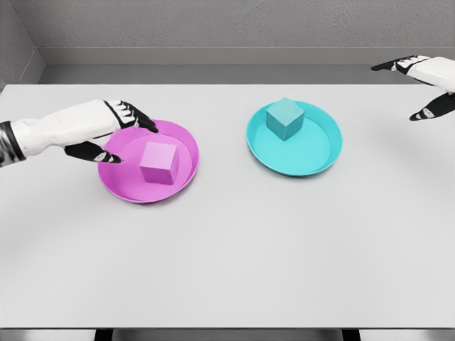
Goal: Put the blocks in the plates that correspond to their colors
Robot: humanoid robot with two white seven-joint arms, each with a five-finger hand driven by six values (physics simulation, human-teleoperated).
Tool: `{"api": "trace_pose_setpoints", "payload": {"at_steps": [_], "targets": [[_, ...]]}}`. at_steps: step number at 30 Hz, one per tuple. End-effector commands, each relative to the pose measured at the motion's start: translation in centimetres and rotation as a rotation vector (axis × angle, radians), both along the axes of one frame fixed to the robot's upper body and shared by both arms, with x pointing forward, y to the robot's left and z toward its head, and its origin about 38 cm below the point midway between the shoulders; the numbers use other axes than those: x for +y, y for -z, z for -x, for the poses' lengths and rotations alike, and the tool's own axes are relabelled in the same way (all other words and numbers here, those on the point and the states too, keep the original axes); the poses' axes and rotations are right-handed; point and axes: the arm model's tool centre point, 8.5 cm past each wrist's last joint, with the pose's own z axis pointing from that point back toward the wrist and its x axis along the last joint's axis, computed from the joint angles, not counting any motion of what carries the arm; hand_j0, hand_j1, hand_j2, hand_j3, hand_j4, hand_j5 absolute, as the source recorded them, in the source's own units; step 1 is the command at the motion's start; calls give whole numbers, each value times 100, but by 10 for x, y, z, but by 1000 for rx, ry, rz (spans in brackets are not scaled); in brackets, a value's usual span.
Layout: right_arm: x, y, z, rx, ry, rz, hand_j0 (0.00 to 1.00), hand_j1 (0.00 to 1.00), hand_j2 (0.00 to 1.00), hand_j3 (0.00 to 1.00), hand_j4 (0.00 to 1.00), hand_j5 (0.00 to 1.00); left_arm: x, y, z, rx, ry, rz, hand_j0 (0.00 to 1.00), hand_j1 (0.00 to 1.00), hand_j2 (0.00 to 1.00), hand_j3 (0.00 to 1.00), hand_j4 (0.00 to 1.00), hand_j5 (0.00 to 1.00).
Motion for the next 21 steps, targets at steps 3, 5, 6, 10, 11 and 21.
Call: {"api": "trace_pose_setpoints", "payload": {"at_steps": [3,5,6,10,11,21], "targets": [[-4,-3,1,-2,9,-1,100,100,100,100,100,100,82,-32,13,26,-181,-6,100,100,100,100,100,100],[-7,-4,2,-2,13,3,100,100,100,100,100,100,110,-29,14,45,-258,-20,100,100,100,100,100,100],[-7,-4,2,-2,13,3,100,100,100,100,100,100,121,-26,11,52,-291,-23,100,100,100,100,100,100],[-6,-3,2,-1,12,4,100,100,100,100,100,100,124,-17,11,71,-305,-21,100,100,100,100,100,100],[-6,-4,2,-2,11,4,100,100,100,100,100,100,123,-16,11,73,-303,-20,100,100,100,100,100,100],[-4,-4,2,-4,6,8,100,100,100,100,100,100,97,4,6,102,-248,8,100,100,100,100,100,100]]}}
